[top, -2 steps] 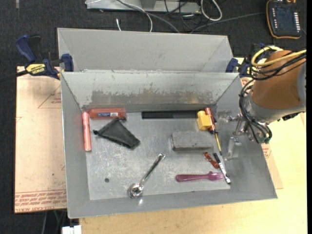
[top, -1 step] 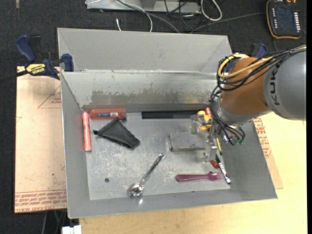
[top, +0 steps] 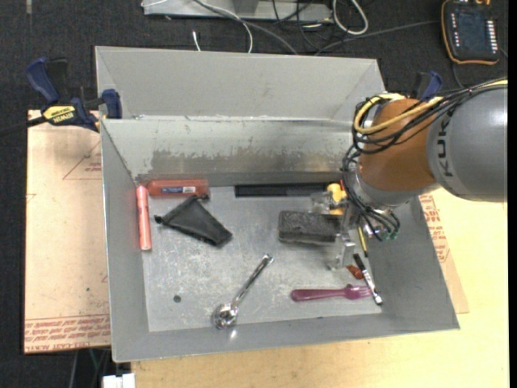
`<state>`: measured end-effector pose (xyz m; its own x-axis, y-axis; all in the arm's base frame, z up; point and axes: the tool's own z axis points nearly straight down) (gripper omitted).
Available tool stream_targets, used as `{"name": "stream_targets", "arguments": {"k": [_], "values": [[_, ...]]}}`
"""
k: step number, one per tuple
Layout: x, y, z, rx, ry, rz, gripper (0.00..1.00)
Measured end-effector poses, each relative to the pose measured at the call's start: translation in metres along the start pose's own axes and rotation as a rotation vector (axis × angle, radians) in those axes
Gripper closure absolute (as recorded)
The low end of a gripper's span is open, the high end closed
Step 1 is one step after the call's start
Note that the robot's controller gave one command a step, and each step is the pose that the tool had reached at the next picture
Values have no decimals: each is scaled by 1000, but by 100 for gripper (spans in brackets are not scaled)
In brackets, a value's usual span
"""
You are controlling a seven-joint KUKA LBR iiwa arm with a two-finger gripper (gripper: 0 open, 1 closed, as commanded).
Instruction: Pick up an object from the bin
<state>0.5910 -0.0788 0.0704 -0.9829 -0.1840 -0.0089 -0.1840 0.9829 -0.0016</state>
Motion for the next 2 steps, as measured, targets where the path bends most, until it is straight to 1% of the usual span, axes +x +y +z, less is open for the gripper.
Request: {"name": "stream_targets", "arguments": {"k": [1,2], "values": [[-12,5,-60,-2,-4,-20,0],[21,9,-7,-7,13,-1,0]]}}
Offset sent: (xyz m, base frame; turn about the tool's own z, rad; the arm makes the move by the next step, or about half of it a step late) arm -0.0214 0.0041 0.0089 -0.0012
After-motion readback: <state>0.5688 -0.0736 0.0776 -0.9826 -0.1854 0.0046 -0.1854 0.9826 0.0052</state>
